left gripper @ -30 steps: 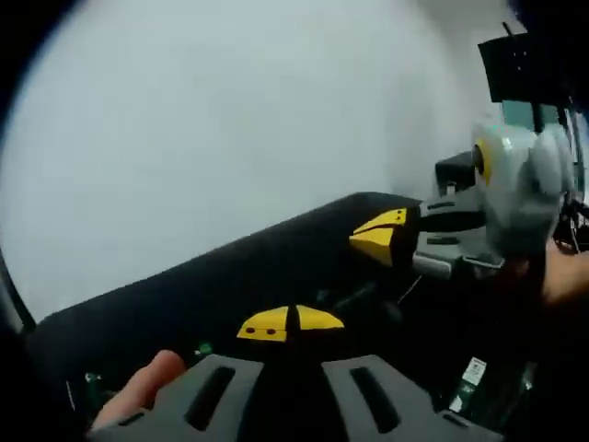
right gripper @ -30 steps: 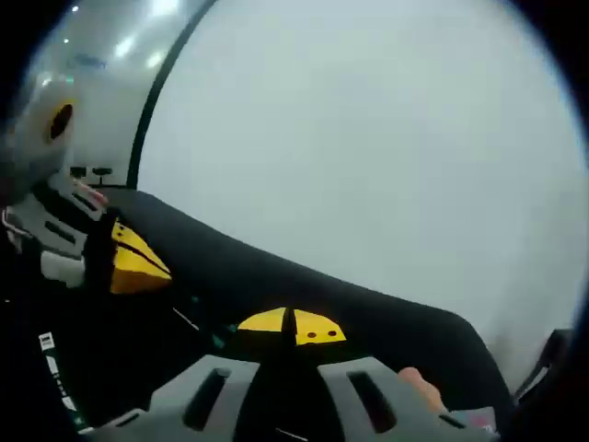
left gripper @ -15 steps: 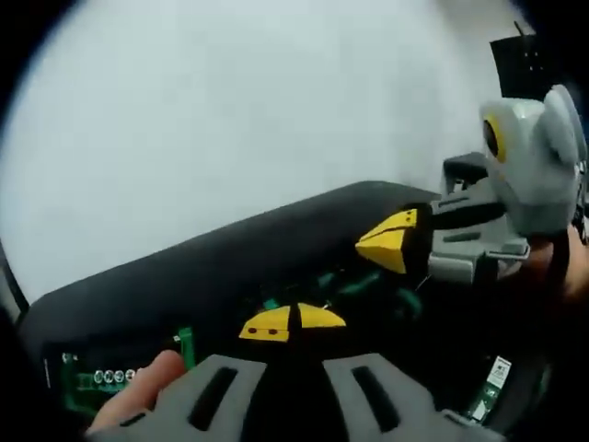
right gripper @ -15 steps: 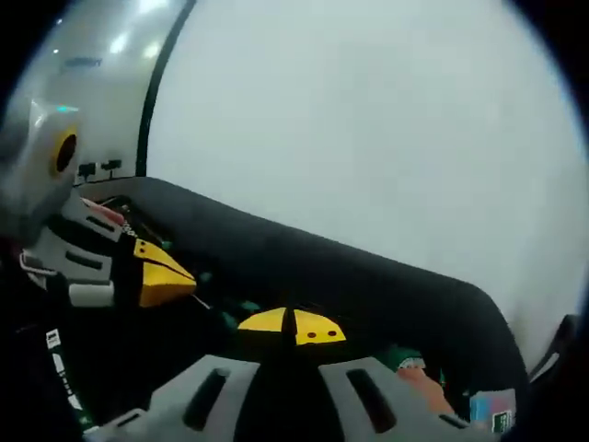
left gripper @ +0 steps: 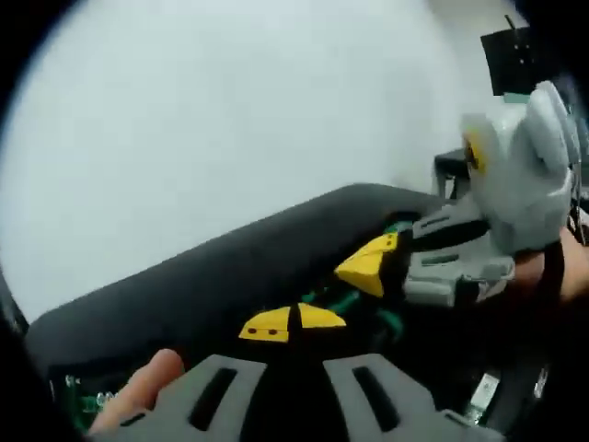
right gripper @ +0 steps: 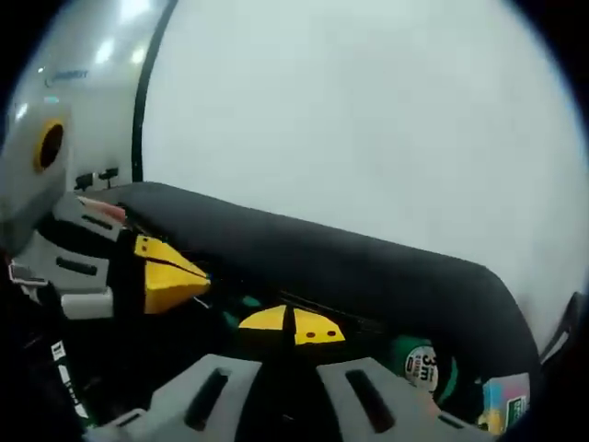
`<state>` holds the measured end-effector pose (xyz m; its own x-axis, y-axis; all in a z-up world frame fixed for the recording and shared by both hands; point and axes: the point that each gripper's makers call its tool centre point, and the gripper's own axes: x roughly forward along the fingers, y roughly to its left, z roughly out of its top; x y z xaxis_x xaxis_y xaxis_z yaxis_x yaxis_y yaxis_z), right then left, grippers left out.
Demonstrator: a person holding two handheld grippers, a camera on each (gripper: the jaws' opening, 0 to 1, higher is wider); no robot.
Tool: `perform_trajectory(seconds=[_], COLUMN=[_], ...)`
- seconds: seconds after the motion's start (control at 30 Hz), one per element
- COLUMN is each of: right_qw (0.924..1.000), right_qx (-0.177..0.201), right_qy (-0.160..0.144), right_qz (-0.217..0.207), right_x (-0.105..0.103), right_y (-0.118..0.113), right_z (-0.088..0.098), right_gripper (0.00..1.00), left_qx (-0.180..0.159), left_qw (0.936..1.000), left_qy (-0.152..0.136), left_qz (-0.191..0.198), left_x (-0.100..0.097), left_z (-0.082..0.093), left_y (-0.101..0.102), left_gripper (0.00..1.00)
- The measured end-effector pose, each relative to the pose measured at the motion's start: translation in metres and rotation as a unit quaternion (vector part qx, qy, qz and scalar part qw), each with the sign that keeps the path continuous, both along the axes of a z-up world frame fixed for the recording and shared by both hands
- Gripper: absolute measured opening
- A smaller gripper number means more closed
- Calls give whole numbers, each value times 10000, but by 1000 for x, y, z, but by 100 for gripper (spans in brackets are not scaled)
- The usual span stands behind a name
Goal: Pick up the tools and put them into their designated positions in the toolbox.
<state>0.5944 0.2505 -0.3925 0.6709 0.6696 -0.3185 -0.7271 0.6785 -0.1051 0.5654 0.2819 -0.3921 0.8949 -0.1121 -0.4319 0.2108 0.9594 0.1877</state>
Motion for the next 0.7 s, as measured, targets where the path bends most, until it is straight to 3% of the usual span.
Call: perform_trajectory(seconds=[0.03, 0.07, 0.13, 0.17, 0.2, 0.23, 0.27, 0.3, 0.33, 0.4, 0.5, 0.53, 0.57, 0.63, 0.67, 0.7], right_qw=[10000, 10000, 9998, 9980, 9976, 9955, 9891, 9877, 9879, 9952, 9985, 9973, 9980, 9980, 9979, 9980], right_qx=[-18, -3, -46, -369, -408, 372, 1102, 1163, 1143, 529, 178, -17, 142, 108, 47, -192], right_qy=[-13, -25, -193, -477, -404, -574, -412, -151, -46, 147, 119, 290, 100, 80, 59, -172], right_qz=[-4, 37, 47, 205, -390, -654, -888, -1032, -1050, -812, -508, -676, -613, -619, -641, -573], right_x=[1, 2, 1, 0, 10, 18, 23, 26, 26, 22, 17, 17, 17, 15, 14, 14], right_y=[0, 0, 0, -3, -23, -32, -43, -51, -51, -37, -23, -30, -26, -26, -26, -26], right_z=[1, 1, 3, 7, 10, 33, 48, 44, 40, 16, 4, -6, 1, 2, 2, 3], right_gripper=[0, 0, 0, 0, 0, 0, 0, 0, 0, 0, 0, 0, 0, 0, 0, 0], left_qx=[-18, -50, -280, -264, -211, -212, -252, -193, -148, -69, 67, 62, 22, -11, 46, 86], left_qw=[9995, 10000, 9994, 9996, 9997, 9996, 9996, 9997, 9998, 9999, 9999, 9999, 10000, 9998, 9997, 9996], left_qy=[291, 6, 65, 114, 111, 109, 81, -9, -49, -32, -55, -40, -43, -130, -196, -226], left_qz=[-83, -40, -170, -83, -104, -122, -80, -156, -157, -125, -69, -69, -68, -123, -162, -171], left_x=[1, 11, 7, 7, 8, 6, 6, 6, 6, 8, 10, 10, 9, 8, 9, 9], left_z=[-12, -7, -10, -9, -10, -10, -11, -11, -11, -12, -10, -10, -10, -11, -10, -11], left_y=[-7, -8, -19, -16, -14, -13, -11, -12, -11, -11, -10, -9, -8, -8, -9, -10], left_gripper=[0, 0, 0, 0, 0, 0, 0, 0, 0, 0, 0, 0, 0, 0, 0, 0])
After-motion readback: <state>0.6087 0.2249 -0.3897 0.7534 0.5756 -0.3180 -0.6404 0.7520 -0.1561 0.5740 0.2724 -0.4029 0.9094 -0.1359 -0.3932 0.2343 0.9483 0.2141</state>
